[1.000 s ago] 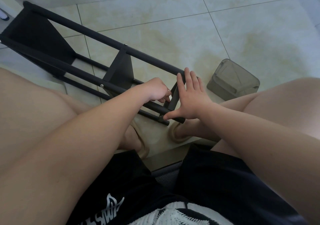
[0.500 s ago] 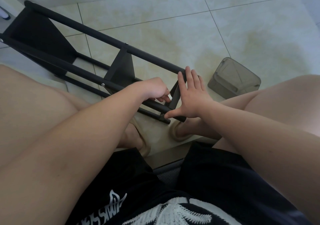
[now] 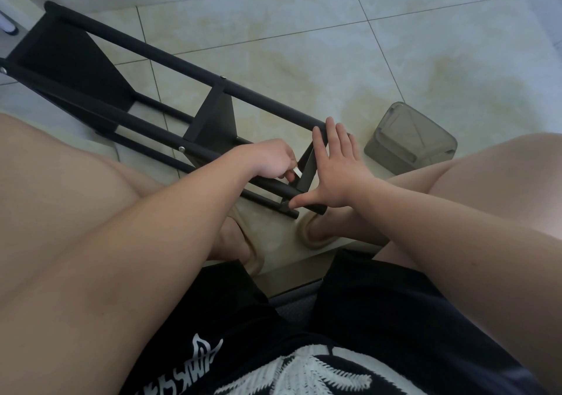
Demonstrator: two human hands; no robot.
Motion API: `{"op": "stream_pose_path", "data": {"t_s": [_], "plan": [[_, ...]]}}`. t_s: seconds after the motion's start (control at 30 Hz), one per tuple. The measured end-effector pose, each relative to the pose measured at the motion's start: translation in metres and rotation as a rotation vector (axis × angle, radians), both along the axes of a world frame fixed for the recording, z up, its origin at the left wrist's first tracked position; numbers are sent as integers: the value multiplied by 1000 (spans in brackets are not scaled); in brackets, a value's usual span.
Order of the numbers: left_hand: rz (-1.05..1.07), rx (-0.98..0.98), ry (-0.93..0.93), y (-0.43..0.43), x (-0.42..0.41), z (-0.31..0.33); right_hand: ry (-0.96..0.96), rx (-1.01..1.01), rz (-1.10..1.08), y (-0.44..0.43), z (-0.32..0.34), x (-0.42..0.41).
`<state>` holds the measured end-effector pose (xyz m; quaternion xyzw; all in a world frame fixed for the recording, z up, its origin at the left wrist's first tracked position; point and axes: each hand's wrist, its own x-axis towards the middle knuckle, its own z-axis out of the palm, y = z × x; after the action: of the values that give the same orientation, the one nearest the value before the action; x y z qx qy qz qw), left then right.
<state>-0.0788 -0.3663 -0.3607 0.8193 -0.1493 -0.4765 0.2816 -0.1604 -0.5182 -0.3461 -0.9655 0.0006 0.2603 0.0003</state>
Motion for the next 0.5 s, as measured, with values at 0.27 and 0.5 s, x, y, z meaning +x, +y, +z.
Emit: {"op": "stream_pose_path", "data": {"t_s": [0.27, 0.5], "plan": [[-147, 19, -34, 4, 3, 0, 2, -4, 0, 0, 1, 0], [-234, 43, -79, 6, 3, 1, 1, 0, -4, 0, 1, 0]]}}
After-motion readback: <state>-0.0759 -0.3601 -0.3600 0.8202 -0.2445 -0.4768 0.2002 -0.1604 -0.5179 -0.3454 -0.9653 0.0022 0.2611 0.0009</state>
